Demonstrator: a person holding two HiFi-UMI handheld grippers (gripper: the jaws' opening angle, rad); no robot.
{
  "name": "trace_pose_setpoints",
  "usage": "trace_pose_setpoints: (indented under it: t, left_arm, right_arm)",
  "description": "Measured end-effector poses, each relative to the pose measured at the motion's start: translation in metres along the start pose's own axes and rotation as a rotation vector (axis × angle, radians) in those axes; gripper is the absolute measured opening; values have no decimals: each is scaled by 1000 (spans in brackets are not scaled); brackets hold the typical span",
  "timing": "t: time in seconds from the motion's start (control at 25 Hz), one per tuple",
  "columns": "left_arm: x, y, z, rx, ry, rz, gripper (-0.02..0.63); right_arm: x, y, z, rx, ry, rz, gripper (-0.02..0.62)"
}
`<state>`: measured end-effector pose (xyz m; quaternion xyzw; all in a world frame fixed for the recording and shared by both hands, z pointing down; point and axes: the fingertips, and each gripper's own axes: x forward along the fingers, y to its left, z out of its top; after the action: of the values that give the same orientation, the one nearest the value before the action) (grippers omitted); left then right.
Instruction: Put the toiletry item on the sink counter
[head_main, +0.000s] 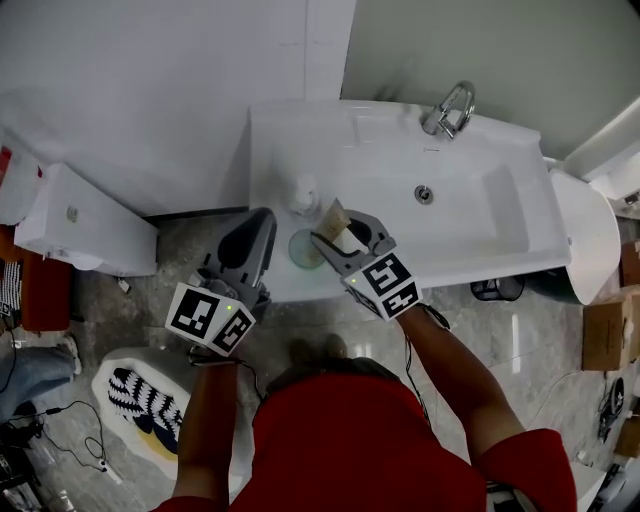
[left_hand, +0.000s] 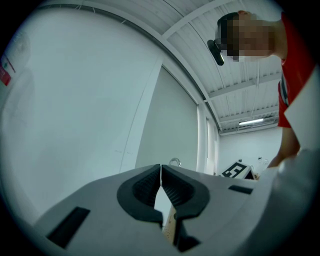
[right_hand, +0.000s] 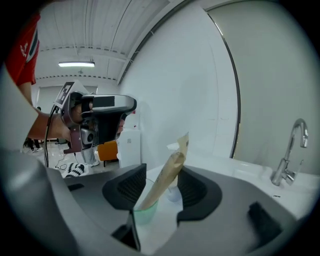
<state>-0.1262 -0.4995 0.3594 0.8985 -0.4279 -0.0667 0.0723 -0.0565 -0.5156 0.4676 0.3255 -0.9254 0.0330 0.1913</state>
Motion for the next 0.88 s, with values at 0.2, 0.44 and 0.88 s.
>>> trace_pose_setpoints:
  t: [0.2,0.44,0.88]
  left_arm:
    - [4,-7,-4,0,9,-20,23]
    - [4,-11,-2,8,13,-36,23]
    - [8,-27,7,27,4,-79,23]
  right_arm:
    - [-10,-11,-11,84,8,-3,219]
    - [-33,-20,-5,200,-60,3,266]
    - [-93,-9,91,177,-392,88,267]
